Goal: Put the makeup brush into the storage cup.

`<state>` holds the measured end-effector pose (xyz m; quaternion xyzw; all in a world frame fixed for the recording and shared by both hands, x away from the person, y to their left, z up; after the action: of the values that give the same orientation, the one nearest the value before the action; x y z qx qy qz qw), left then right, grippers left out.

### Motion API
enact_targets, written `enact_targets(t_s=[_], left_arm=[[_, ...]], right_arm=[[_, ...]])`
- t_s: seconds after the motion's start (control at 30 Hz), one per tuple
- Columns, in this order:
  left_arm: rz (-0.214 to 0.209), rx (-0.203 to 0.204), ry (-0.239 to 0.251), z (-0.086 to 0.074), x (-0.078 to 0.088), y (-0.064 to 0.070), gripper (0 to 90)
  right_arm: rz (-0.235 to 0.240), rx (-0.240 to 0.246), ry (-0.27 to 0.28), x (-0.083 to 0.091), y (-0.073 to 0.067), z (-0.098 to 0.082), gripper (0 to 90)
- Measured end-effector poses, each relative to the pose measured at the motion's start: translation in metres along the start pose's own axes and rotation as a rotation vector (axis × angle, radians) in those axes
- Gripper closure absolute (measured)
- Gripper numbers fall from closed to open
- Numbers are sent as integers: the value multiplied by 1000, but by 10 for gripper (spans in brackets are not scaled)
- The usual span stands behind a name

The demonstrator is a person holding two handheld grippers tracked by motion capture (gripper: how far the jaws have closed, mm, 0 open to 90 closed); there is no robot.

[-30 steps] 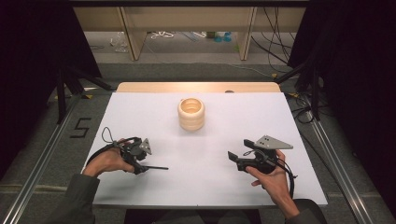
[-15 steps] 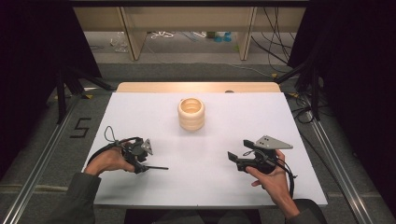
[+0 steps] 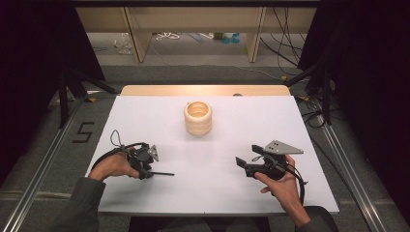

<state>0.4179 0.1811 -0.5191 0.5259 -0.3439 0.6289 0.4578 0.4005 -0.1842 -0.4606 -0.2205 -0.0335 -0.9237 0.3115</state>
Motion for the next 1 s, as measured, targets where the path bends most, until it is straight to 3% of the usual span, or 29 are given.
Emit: enact_targets(t_s=[0.1,0.17,0.2,0.37,0.73,1.0], left_arm=[[-9,-22,-4,1,0,-3,712],[-14,2,-3,0,0,-2,724],[-14,-13,-6,1,0,-3,729],[-26,1,5,1,-1,-4,749],[-33,53,-8,2,-1,-5,807],[-26,76,-11,3,-1,-5,848]], right_arm=[[-1,0,-1,0,0,0,214],[-1,-1,-3,0,0,0,217],[-1,-1,-3,0,0,0,219],[-2,-6,0,0,0,0,222],[19,-30,-16,1,-2,-1,228],[7,-8,-6,0,-1,0,231]])
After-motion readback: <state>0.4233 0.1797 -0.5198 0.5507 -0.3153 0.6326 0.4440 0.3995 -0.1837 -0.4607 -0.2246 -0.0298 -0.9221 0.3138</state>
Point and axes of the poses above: each handheld gripper's, and its own axes: x roughly backward along the jaws, z roughly out of its top, y roughly to its right, the point moved 6 cm from there along -x, roughly forward along the jaws, and after that the axes turned 5 degrees about -z, right-handed, at the moved point
